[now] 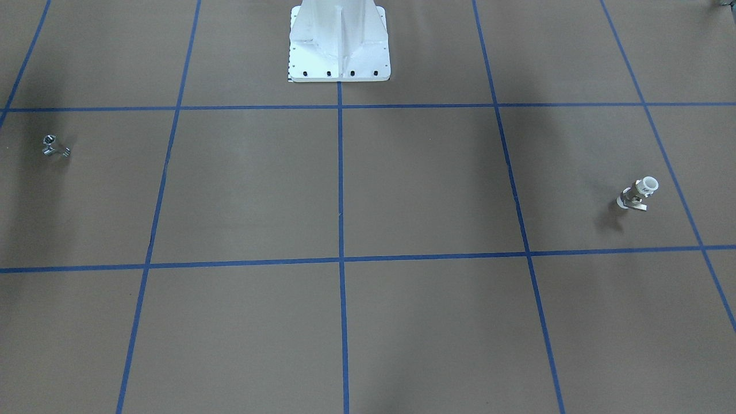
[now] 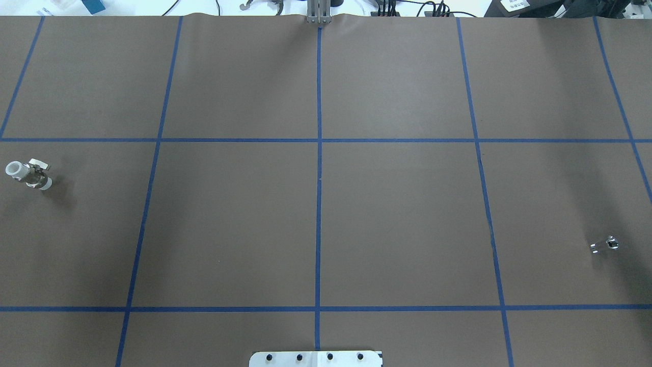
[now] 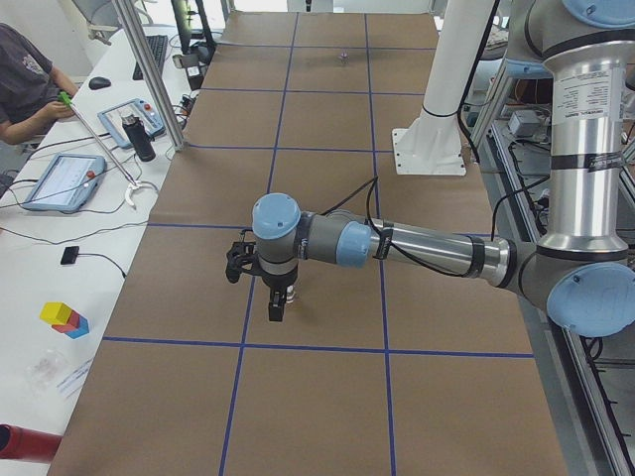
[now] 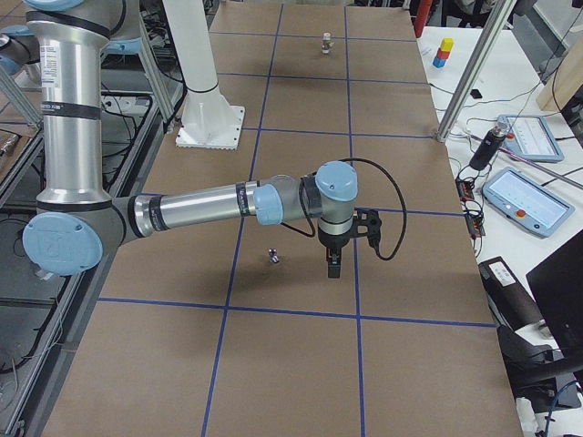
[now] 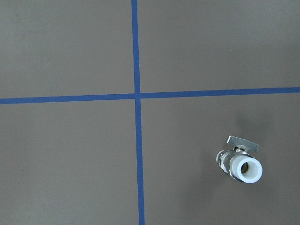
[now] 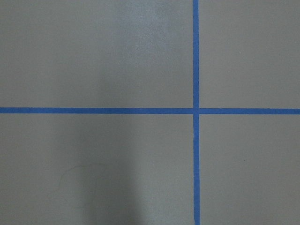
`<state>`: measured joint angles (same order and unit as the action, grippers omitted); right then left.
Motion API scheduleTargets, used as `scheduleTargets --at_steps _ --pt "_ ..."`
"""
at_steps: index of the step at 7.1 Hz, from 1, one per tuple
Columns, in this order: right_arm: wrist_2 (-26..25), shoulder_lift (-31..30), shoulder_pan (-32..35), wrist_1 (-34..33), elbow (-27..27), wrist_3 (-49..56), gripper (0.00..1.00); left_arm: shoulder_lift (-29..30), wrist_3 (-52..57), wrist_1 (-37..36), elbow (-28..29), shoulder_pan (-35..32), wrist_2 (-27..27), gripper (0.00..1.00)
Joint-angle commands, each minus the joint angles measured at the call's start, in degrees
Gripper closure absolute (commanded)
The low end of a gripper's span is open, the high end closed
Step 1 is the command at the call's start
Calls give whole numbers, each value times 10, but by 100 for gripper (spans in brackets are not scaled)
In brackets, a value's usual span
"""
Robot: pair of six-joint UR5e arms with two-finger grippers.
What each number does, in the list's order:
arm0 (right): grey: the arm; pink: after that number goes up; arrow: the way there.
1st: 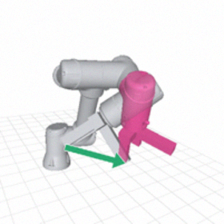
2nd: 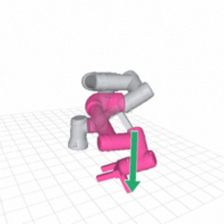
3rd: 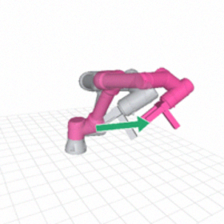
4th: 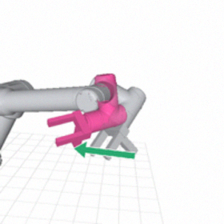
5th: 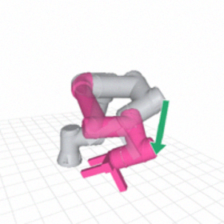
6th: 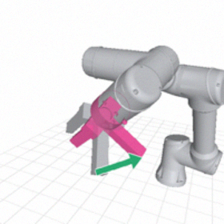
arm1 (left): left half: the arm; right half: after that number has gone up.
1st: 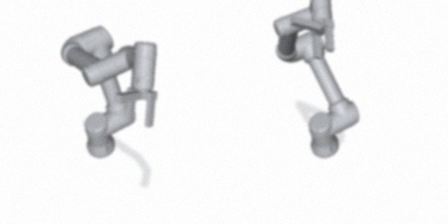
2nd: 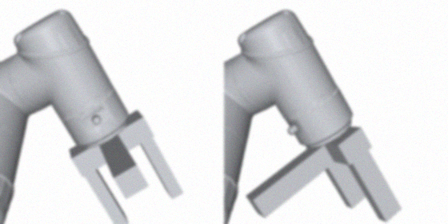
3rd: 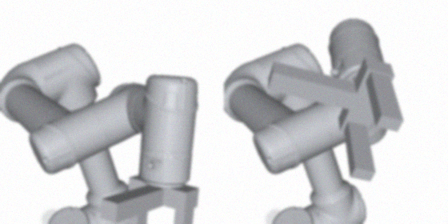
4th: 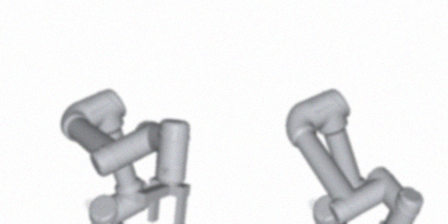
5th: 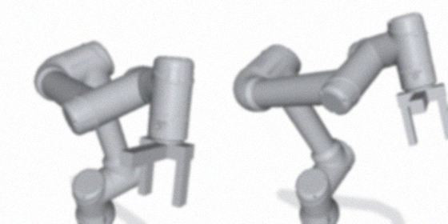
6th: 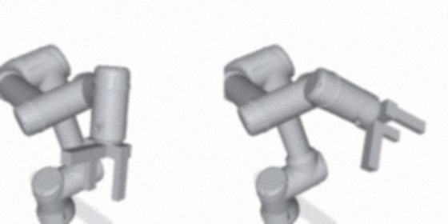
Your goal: Assemble PPR valve and pipe with both arms
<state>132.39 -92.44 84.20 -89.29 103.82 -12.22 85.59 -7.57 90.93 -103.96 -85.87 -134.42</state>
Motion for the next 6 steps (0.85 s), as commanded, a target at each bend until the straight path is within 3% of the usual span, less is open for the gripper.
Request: scheduleTargets --at_steps 1,3,4,6 --pt "34 0 -1 0 1 0 0 0 -40 19 -3 31 -12 1" --pt "52 0 -3 0 -2 0 0 4 -108 99 22 124 -1 1" --pt "51 0 -5 0 -3 0 0 5 -127 141 37 144 9 1" --pt "51 0 -6 0 -3 0 0 16 -128 159 66 163 27 0"
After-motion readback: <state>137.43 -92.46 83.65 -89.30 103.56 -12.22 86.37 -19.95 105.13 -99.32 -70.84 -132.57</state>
